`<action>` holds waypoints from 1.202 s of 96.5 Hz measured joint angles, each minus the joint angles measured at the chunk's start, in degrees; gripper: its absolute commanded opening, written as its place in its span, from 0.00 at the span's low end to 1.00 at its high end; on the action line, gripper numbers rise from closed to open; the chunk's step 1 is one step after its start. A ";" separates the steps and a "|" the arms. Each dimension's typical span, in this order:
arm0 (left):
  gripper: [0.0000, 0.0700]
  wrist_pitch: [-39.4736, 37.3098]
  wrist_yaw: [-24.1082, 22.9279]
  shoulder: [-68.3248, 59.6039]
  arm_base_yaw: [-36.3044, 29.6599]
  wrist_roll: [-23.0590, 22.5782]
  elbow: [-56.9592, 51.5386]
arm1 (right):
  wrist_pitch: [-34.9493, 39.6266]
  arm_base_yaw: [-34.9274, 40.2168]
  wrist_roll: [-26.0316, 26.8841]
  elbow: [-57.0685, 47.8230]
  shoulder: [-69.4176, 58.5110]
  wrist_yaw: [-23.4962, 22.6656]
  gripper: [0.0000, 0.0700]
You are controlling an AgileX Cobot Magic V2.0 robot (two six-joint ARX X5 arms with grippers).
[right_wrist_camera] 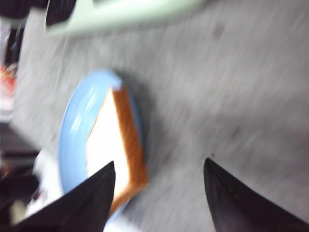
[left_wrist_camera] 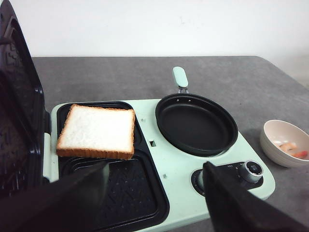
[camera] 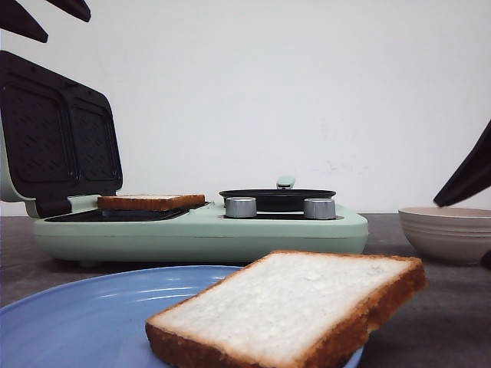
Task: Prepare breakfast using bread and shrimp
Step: 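Grasp the second bread slice on the blue plate with the right gripper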
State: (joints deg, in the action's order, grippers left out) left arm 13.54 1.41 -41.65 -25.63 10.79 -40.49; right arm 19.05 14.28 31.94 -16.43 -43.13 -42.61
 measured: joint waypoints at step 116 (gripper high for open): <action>0.50 -0.11 0.00 1.86 0.00 0.37 0.02 | -19.08 16.00 5.38 0.00 -15.17 3.39 0.00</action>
State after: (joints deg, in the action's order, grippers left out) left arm 13.43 1.41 -39.79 -25.63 11.16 -40.47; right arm -0.03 30.28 37.32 -16.43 -58.30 -39.22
